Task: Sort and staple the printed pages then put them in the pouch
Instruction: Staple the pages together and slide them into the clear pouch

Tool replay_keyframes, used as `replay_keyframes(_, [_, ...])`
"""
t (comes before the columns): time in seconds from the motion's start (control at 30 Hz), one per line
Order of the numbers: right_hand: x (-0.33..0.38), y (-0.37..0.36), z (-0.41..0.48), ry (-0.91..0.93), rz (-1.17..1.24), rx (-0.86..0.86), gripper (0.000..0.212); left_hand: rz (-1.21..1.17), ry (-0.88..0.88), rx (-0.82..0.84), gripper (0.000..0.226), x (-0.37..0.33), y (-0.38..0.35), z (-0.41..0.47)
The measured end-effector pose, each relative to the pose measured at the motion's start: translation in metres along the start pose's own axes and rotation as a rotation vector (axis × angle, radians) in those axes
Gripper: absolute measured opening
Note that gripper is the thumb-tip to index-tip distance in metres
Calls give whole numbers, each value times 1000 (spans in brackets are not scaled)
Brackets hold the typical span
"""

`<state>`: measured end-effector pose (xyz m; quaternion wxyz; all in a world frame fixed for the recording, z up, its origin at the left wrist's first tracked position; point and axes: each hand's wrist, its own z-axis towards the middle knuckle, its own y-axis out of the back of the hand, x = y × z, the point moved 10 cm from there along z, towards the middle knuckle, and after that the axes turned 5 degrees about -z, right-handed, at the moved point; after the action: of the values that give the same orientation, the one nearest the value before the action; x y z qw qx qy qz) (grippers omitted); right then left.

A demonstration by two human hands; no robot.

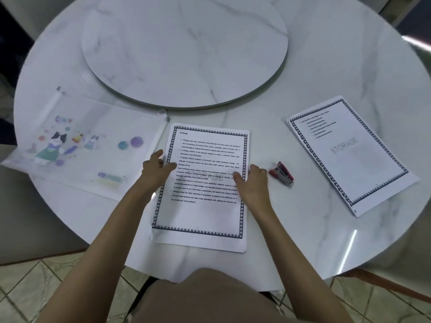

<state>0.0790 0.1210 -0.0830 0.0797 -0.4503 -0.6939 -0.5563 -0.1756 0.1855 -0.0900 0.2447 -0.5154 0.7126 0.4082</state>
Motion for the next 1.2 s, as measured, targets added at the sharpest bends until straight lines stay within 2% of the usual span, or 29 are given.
replay_keyframes(0.1, [-5,-2,4,-115,90,-8,46,-30,13,49,63,-2,-2,1])
replay_keyframes(0.17, [-9,-2,8,-180,134,-32,48,3,23,56,55,-1,-1,3])
replay_keyframes(0.3, [-12,-3,10,-197,129,-109,31,17,-34,107,3,-5,-2,8])
replay_keyframes(0.4, [-9,-6,4,-164,105,-138,22,0,-63,109,2,-5,2,10])
replay_keyframes(0.5, [-2,-1,-9,-121,197,-165,21,-41,-116,151,8,-9,1,8])
replay_keyframes(0.67, [-6,11,-23,-66,298,-201,16,-135,-178,132,16,-25,12,11])
replay_keyframes(0.87, [-1,19,-30,27,307,-193,18,-175,-294,49,11,-51,18,9])
replay_keyframes(1.07, [-4,14,-31,101,295,-137,27,-190,-323,-47,15,-44,20,6])
replay_keyframes(1.2, [-7,9,-30,104,279,-72,20,-171,-337,-40,21,-38,19,3])
